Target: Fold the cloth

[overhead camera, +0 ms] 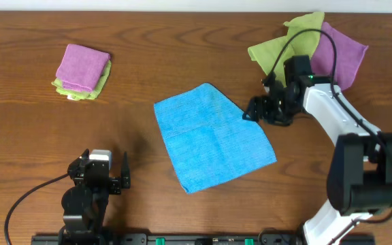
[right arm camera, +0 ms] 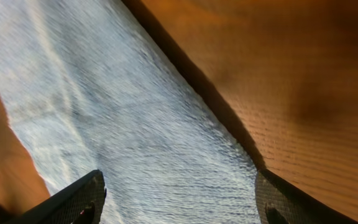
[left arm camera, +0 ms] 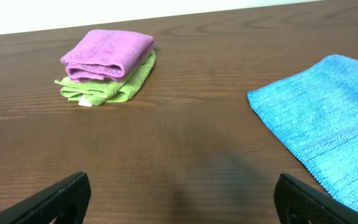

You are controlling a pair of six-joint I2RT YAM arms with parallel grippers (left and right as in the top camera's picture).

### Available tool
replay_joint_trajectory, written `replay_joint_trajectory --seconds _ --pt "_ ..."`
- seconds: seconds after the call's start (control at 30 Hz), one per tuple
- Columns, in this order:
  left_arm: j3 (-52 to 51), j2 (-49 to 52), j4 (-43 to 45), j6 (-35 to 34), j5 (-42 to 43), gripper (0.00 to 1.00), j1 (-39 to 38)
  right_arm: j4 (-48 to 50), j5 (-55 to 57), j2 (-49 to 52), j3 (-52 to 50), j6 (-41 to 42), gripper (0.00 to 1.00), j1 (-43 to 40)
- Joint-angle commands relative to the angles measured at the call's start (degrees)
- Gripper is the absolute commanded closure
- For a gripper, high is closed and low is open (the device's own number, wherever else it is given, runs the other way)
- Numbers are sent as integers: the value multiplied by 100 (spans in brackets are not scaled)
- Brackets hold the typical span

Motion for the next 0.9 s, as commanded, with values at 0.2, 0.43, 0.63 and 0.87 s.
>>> replay_joint_trajectory --seconds 0.2,0.43,0.63,0.87 --pt "-116 -33 -22 -4 -39 4 37 181 -485 601 -197 -584 24 -249" --pt "-116 -33 -24 -4 -39 5 37 463 -1322 960 -197 -586 25 -229" --pt "-116 -33 -24 -4 -39 5 37 417 -2035 1019 -197 -610 27 -79" --pt "-116 -33 -22 -4 -39 5 37 1117 -2664 1019 -197 -597 21 341"
